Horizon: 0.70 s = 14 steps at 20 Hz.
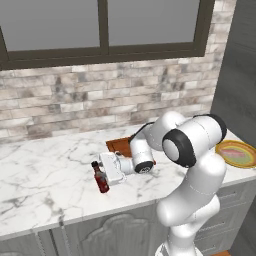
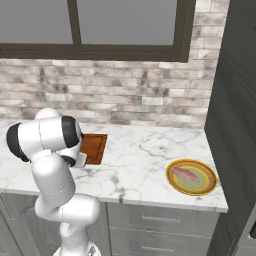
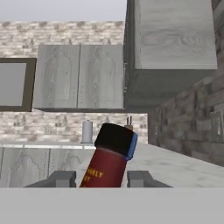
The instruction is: Pick the steak from the plate and place it on the cutting board. Then pick the condiment bottle from the cabinet and place it next to the cutting board.
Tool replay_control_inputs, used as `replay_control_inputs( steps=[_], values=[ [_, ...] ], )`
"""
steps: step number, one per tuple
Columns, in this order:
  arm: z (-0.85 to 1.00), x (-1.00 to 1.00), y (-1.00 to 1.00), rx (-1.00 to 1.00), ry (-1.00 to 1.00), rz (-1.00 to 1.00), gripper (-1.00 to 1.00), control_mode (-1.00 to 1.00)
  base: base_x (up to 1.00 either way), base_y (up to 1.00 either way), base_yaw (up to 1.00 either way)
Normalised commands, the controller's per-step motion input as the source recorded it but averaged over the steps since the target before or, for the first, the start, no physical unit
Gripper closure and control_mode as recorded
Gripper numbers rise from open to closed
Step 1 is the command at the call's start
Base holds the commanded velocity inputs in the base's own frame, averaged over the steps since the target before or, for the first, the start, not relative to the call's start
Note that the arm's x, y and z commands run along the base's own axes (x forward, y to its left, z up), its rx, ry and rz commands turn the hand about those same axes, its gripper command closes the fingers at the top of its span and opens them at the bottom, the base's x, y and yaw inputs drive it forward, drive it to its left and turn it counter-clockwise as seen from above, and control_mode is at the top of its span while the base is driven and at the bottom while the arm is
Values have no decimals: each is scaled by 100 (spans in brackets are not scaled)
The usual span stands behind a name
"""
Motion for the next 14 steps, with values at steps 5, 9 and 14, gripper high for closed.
replay_control_inputs(
  steps=[5, 9, 14],
  values=[
    [-19, -25, -24, 1, -7, 0, 100, -100, 0, 0, 0],
    [-23, -27, -23, 3, -8, 0, 100, -100, 0, 0, 0],
    [-24, -20, -15, 3, -6, 0, 100, -100, 0, 0, 0]
  ],
)
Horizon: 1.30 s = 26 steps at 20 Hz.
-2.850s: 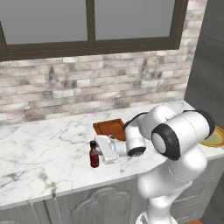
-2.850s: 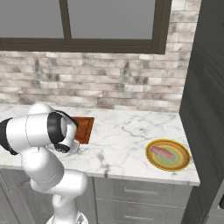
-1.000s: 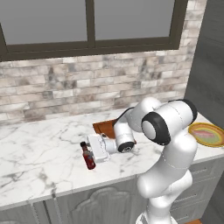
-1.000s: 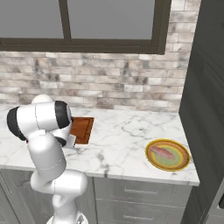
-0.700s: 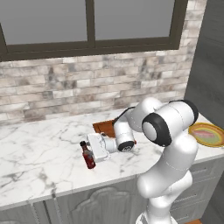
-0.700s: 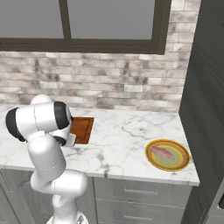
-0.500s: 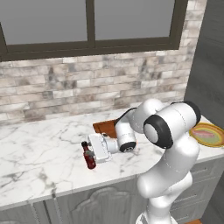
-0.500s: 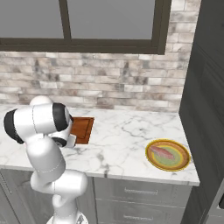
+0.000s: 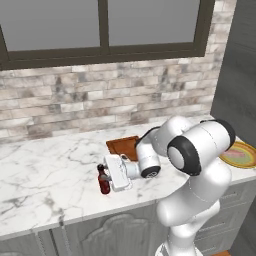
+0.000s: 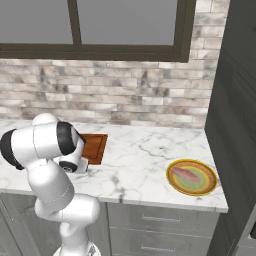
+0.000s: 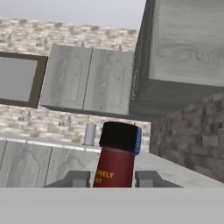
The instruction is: Pick the steak from the plate and place it on the cutting board. Then pick the condiment bottle from the cabinet and place it next to the cutting board.
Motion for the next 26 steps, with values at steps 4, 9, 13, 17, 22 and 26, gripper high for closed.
replay_control_inputs(
  steps=[4, 9, 13, 17, 22, 26],
  values=[
    [-22, -17, -11, 0, -6, 0, 100, -100, 0, 0, 0],
    [-17, -16, -18, 0, -5, 0, 100, -100, 0, 0, 0],
    [-12, -10, -32, 3, -4, 0, 100, -100, 0, 0, 0],
    [-15, -8, -31, 3, -4, 0, 100, -100, 0, 0, 0],
    [-23, 0, -20, 1, 0, 0, 100, -100, 0, 0, 0],
    [-24, 0, -3, 0, 0, 0, 100, -100, 0, 0, 0]
  ],
)
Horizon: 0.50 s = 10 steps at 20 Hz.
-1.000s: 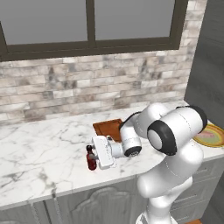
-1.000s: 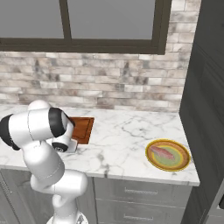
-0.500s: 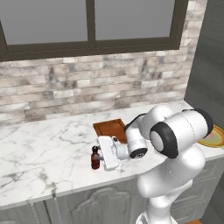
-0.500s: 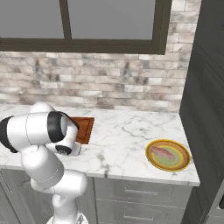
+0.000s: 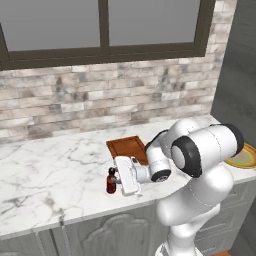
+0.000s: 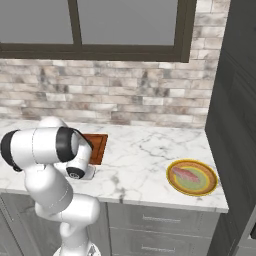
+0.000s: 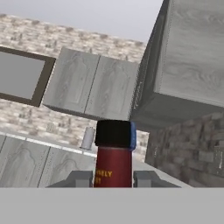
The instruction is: Pick the steak from the plate and place it on the cutting board. Then pick the condiment bottle from the cabinet and place it next to the cutting board.
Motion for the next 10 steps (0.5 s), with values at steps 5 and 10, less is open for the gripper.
replay_control_inputs(
  steps=[5, 10],
  values=[
    [-14, 0, 0, 0, 1, 0, -100, -100, 0, 0, 0],
    [-10, 0, -17, 2, 2, 0, -100, -100, 0, 0, 0]
  ],
)
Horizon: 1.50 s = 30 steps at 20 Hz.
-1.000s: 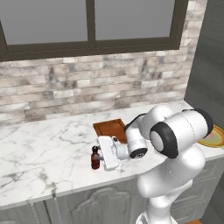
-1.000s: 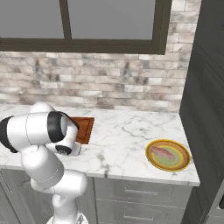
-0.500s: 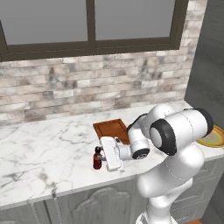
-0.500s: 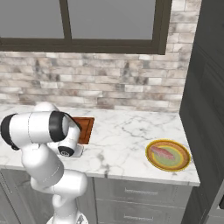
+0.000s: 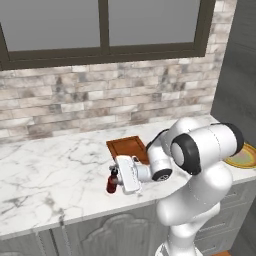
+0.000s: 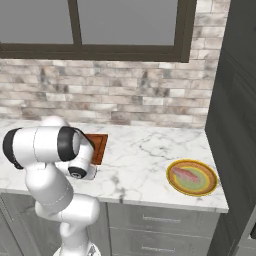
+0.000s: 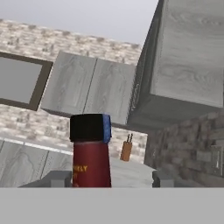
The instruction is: Pick the steak from the plate and place it on the cutting board. Then pick the condiment bottle from the cabinet and place it next to the cutting board.
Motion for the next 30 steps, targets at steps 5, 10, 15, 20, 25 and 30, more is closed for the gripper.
replay_control_inputs(
  steps=[5, 10, 15, 20, 25, 30],
  values=[
    [-5, -11, -37, 5, 0, 0, -100, -100, 0, 0, 0],
    [0, -17, -43, 6, 0, 0, -100, -100, 0, 0, 0],
    [3, -5, -11, 1, 6, 0, -100, -100, 0, 0, 0],
    [20, 19, 24, 0, 19, -3, -100, -100, 0, 0, 0],
    [27, 6, 42, -1, 18, -3, -100, -100, 0, 0, 0],
    [6, 0, 27, -3, 12, -3, -100, -100, 0, 0, 0]
  ],
)
